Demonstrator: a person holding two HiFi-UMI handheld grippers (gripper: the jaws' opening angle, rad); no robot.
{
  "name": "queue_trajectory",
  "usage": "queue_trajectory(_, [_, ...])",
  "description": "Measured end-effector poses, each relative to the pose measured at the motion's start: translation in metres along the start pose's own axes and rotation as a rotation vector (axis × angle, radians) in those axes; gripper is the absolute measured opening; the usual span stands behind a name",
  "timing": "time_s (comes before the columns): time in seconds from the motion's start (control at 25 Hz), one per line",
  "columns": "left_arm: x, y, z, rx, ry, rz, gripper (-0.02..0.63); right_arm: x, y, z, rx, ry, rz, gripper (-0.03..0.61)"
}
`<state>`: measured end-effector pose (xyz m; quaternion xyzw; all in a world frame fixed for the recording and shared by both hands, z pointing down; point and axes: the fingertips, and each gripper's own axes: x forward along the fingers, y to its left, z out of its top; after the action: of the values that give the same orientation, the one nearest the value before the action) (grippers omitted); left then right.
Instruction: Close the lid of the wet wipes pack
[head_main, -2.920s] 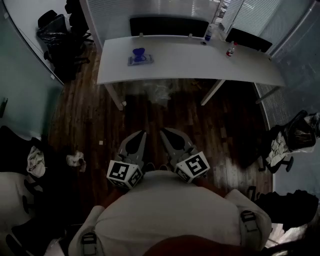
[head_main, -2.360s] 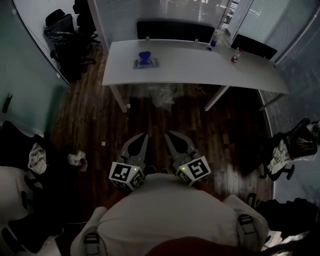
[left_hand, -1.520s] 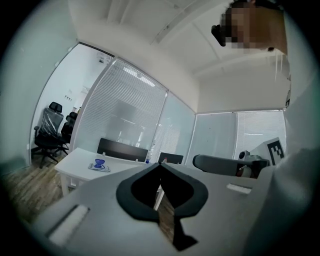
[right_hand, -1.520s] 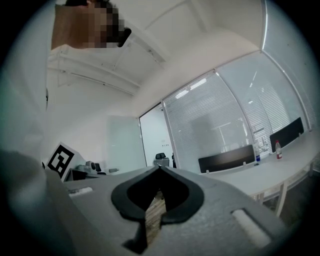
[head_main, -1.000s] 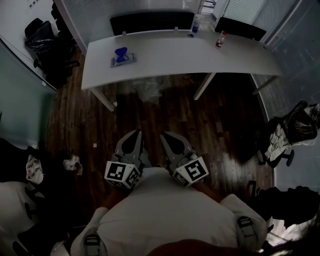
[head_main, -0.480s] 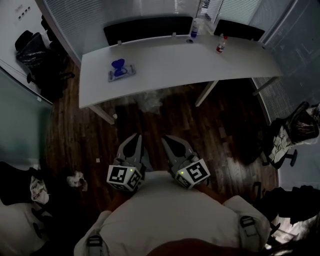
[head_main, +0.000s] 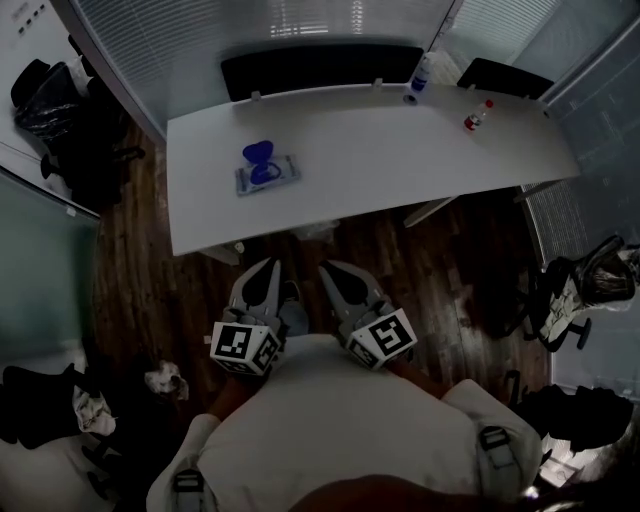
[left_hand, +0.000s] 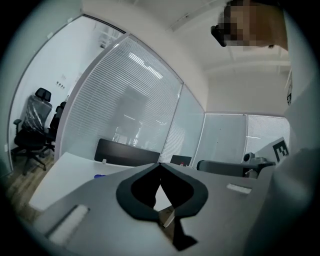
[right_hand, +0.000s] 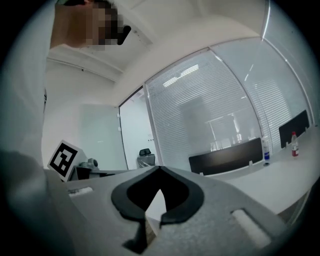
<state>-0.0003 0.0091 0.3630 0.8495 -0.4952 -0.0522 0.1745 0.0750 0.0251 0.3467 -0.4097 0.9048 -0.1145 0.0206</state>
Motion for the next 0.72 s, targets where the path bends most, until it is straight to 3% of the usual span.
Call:
queue_trajectory(0.32, [0.054, 0.081, 0.035, -0.01, 0.018, -0.024, 0.003, 0.11, -0.02, 0.012, -0.003, 0.023, -0.013, 0.0])
queue_trajectory(0.72, [0.091, 0.126, 0.049, -0.004, 0.016, -0.011, 0.003, 0.166, -0.044, 0.011, -0.005, 0.052, -0.018, 0.0])
